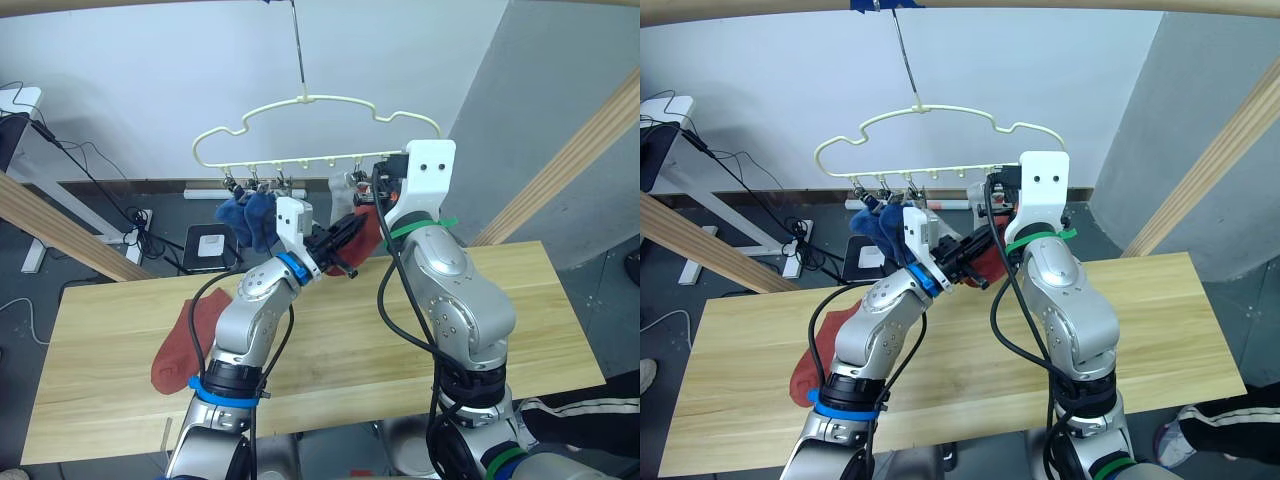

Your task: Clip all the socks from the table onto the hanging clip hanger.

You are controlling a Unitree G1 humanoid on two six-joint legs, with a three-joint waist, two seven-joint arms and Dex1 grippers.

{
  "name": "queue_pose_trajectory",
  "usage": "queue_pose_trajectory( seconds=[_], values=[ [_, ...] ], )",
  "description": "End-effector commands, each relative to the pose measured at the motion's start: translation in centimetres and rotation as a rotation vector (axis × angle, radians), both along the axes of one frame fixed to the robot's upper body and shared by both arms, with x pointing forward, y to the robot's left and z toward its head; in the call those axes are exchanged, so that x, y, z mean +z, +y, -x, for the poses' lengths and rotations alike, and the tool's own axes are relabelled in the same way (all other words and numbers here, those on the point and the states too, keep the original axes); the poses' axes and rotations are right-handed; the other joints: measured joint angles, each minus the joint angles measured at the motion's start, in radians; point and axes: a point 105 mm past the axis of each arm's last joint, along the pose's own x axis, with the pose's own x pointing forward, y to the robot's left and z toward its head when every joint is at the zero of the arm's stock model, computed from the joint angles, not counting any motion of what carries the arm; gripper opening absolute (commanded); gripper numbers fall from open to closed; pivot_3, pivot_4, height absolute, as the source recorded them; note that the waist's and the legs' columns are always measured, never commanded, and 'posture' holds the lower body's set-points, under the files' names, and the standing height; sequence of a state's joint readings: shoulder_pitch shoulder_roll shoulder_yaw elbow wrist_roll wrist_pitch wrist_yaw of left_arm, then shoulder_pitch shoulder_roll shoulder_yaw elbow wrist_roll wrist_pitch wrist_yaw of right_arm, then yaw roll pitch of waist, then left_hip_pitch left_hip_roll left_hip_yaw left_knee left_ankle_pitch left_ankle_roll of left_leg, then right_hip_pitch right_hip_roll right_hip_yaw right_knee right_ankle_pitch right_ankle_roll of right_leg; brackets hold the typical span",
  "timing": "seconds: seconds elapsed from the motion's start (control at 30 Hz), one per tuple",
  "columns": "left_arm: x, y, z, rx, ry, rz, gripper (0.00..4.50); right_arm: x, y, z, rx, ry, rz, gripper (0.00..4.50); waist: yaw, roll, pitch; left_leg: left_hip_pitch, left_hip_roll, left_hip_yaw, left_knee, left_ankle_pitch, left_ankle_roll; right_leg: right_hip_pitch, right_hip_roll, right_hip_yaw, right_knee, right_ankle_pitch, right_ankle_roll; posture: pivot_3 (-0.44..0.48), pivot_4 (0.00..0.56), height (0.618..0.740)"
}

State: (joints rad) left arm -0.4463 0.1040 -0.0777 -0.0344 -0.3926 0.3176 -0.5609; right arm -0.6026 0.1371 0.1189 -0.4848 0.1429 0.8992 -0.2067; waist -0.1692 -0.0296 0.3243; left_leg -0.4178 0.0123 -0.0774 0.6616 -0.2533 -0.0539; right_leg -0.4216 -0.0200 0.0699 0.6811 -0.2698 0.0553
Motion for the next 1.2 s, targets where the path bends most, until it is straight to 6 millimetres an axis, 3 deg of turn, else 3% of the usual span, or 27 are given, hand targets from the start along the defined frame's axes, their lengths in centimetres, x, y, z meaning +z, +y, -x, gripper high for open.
queue_pose_trajectory(
  seconds=[0.03, 0.3, 0.93, 1.2],
  values=[
    [0.3, 0.0, 0.4, -0.008, 0.001, 0.031, 0.03, 2.2, 0.9, 0.9, 0.033, -0.076, -0.057, 0.00, 0.000, 0.000, 0.000, 0.000, 0.000, 0.000, 0.000, 0.000, 0.000, 0.000, 0.000, 0.000, 0.000, 0.000, 0.000, -0.273, 0.290, 0.740],
    [-0.8, 1.5, 0.8, 0.000, 0.124, 0.115, 0.03, 2.3, 0.8, 0.9, 0.030, -0.081, -0.052, 0.00, -0.001, 0.000, 0.000, 0.000, 0.000, 0.000, 0.000, 0.000, 0.000, 0.000, 0.000, 0.000, 0.000, 0.000, 0.000, -0.273, 0.293, 0.740],
    [-0.1, 1.8, 1.0, -0.021, 0.280, 0.302, 0.03, 2.3, 0.5, 0.9, 0.019, -0.093, -0.039, 0.00, 0.000, 0.000, 0.000, 0.000, 0.000, 0.000, 0.000, 0.000, 0.000, 0.000, 0.000, 0.000, 0.000, 0.000, 0.000, -0.271, 0.294, 0.740],
    [1.5, 1.5, 1.3, -0.077, 0.325, 0.410, 0.03, 2.2, 0.6, 0.8, 0.024, -0.088, -0.043, 0.00, 0.000, 0.000, 0.000, 0.000, 0.000, 0.000, 0.000, 0.000, 0.000, 0.000, 0.000, 0.000, 0.000, 0.000, 0.000, -0.267, 0.293, 0.740]
  ],
)
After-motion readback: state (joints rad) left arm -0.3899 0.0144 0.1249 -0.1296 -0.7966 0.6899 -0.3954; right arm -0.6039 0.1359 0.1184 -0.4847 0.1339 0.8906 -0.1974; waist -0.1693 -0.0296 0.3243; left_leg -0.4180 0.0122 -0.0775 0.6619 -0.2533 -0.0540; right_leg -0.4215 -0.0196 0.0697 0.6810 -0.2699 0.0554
